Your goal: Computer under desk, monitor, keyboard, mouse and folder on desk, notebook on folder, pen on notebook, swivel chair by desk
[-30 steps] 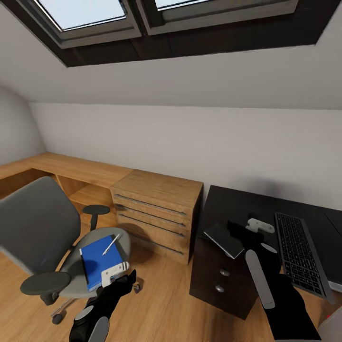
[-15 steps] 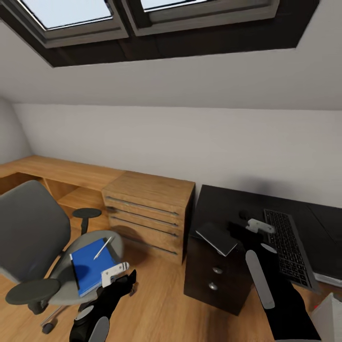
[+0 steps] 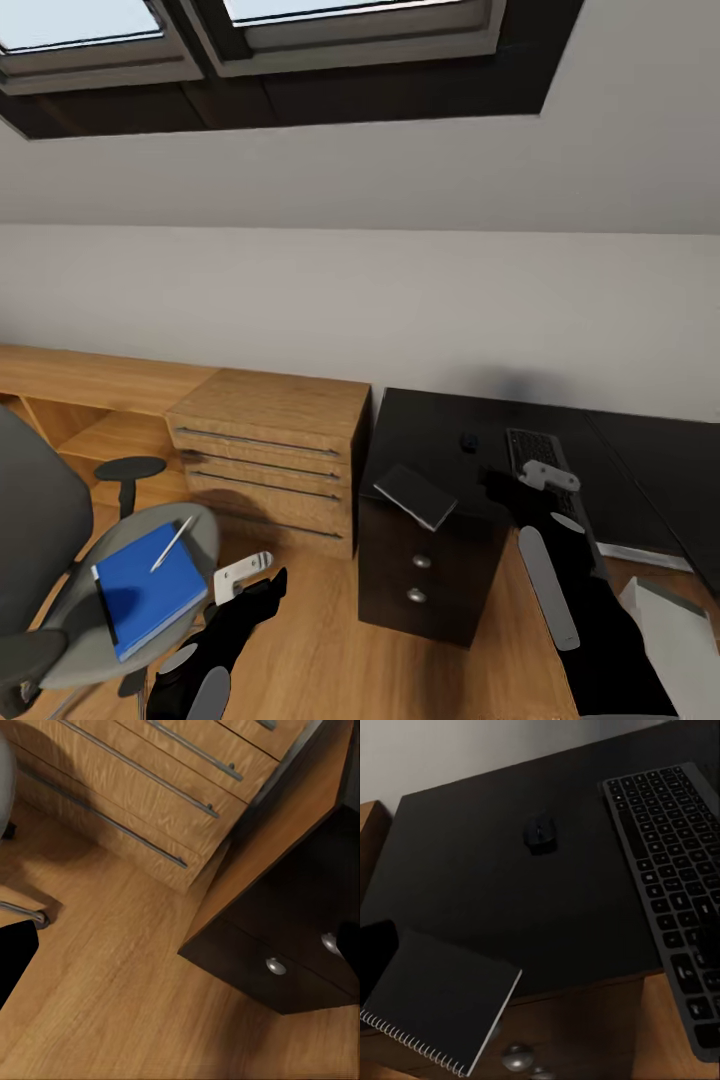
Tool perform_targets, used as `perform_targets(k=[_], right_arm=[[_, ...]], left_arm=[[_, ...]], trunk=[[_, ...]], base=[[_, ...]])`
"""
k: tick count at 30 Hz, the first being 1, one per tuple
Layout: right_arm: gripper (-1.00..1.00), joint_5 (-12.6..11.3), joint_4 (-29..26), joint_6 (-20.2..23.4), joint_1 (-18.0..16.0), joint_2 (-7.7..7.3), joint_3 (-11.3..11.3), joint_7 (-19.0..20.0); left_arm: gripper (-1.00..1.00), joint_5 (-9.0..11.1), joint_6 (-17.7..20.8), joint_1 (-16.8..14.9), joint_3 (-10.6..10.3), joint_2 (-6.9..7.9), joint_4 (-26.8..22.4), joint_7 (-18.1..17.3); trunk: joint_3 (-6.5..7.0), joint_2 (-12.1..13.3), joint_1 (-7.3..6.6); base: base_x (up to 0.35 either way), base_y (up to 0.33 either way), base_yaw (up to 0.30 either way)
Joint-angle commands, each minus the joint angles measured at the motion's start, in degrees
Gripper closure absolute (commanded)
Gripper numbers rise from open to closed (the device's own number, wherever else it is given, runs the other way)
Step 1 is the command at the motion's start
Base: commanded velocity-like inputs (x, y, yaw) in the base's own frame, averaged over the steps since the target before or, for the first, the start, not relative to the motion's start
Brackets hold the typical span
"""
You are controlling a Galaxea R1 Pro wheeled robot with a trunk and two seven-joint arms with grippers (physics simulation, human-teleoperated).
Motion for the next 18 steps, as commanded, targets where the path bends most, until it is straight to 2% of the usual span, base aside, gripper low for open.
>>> perform_targets(k=[1,6,18], right_arm=[[-1.0,-0.6,-0.1,0.1,-0.1,-0.04,-0.1,-0.5],[-1.0,-0.6,-0.2,0.1,-0.1,-0.09,-0.2,-0.4],[-1.0,-0.6,0.0,0.0,-0.1,-0.01,-0.1,-0.5]], left_arm=[[-1.0,0.6,0.1,0.0,-0.1,0.01,-0.1,0.5],[-1.0,0.6,0.1,-0.1,-0.1,0.04,-0.1,0.6],[-1.0,0.6,0.1,0.0,-0.1,0.01,-0.1,0.6]], trunk=[[-0.04,0.0,0.0],[0.0,0.0,0.0],[0.0,0.0,0.0]], base=[[0.0,0.0,-0.224],[0.0,0.0,-0.075],[0.0,0.0,-0.003]])
